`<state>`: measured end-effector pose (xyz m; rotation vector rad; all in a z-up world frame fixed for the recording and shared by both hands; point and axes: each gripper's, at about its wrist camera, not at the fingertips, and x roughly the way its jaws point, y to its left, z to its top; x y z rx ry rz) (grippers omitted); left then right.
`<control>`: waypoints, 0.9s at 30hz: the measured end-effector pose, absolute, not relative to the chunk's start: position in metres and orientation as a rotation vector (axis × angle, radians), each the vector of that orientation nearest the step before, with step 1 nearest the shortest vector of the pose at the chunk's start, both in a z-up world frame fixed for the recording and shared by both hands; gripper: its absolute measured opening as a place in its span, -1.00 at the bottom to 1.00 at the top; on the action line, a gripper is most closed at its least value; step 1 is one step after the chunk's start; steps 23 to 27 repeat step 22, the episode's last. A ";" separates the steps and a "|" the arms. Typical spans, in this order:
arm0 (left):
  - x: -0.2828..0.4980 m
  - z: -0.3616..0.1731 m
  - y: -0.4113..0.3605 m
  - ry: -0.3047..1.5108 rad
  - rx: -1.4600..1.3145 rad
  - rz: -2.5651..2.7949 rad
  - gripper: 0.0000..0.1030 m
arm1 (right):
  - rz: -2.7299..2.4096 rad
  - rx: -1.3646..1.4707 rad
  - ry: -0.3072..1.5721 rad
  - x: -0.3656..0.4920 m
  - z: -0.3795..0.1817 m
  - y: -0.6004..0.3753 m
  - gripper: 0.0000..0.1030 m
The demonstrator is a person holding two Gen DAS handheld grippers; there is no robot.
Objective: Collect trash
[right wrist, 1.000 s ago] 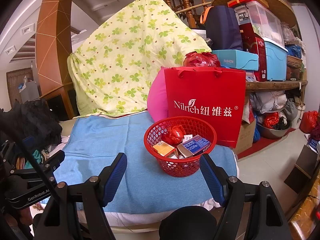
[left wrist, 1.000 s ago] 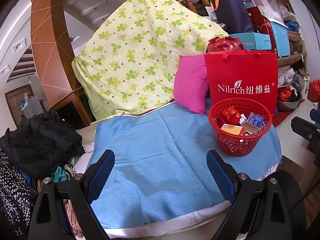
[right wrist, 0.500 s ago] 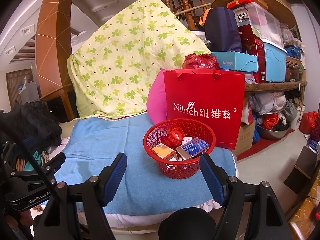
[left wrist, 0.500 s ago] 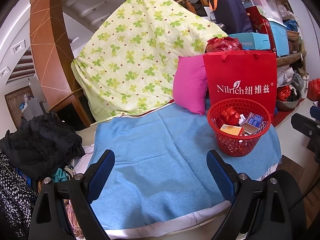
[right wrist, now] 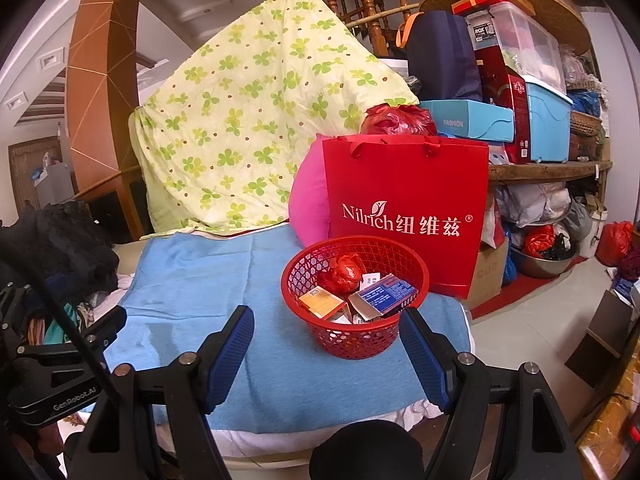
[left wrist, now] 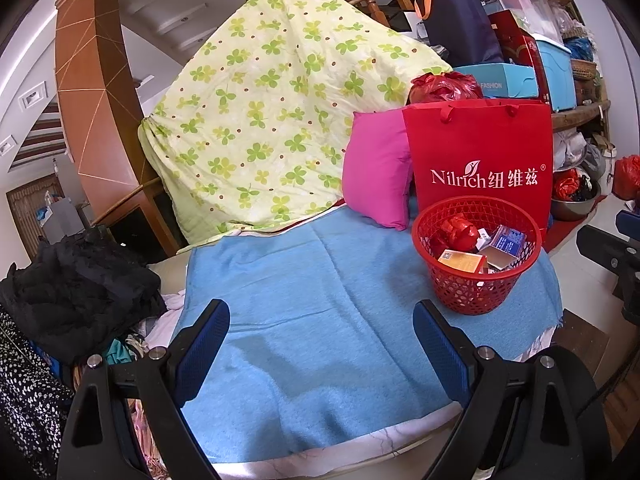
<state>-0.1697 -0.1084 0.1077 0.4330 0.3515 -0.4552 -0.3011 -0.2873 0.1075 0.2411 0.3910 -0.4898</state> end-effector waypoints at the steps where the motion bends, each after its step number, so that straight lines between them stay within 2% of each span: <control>1: -0.168 0.108 -0.109 0.353 0.433 -0.456 0.81 | -0.491 0.242 0.393 -0.298 0.107 -0.288 0.51; 16: -0.134 0.108 -0.122 0.371 0.425 -0.495 0.81 | -0.519 0.241 0.419 -0.265 0.109 -0.296 0.51; 22: -0.089 0.100 -0.093 0.411 0.314 -0.476 0.81 | -0.470 0.211 0.495 -0.222 0.090 -0.283 0.51; 27: -0.089 0.100 -0.093 0.411 0.314 -0.476 0.81 | -0.470 0.211 0.495 -0.222 0.090 -0.283 0.51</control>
